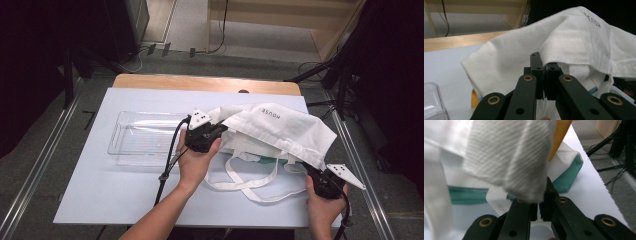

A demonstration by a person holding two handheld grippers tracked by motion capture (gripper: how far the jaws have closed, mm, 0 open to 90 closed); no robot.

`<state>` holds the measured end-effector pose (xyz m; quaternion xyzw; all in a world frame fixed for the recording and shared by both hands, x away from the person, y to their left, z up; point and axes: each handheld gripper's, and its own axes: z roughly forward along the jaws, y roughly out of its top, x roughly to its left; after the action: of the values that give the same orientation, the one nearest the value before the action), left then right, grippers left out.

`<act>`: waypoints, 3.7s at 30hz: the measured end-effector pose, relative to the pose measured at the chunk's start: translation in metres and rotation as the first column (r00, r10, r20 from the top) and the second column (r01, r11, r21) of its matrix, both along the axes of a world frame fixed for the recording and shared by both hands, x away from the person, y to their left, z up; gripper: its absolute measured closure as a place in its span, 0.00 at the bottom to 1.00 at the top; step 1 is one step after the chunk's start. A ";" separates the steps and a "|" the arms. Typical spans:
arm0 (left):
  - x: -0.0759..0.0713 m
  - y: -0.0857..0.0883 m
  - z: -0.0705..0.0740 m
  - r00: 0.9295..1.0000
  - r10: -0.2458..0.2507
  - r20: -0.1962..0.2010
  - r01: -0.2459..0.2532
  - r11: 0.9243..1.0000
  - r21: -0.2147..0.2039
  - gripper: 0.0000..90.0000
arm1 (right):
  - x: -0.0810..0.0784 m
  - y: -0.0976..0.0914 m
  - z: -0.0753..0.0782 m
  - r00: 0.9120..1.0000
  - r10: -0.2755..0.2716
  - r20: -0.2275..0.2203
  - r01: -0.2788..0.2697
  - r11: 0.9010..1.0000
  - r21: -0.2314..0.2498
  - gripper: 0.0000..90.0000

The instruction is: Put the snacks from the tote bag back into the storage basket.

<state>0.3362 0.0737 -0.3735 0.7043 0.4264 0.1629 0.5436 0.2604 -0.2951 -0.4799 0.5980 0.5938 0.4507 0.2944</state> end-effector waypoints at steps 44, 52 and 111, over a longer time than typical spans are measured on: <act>-0.019 -0.030 0.022 0.965 -0.072 0.250 0.051 0.994 0.092 0.41 | -0.042 -0.005 0.043 0.979 0.022 0.203 -0.015 0.999 -0.036 0.89; -0.022 -0.039 0.023 0.950 -0.146 0.276 0.125 0.988 0.092 0.67 | -0.044 -0.010 0.047 0.976 0.056 0.210 -0.056 0.998 -0.006 0.91; 0.046 -0.048 -0.027 0.985 -0.092 -0.149 0.112 0.984 0.136 0.91 | -0.002 0.058 0.061 0.976 0.013 0.216 0.032 0.979 -0.202 0.77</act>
<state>0.3818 0.0259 -0.4009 0.7726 0.4144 0.1146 0.4672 0.2585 -0.2373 -0.4191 0.5147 0.5987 0.4482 0.4193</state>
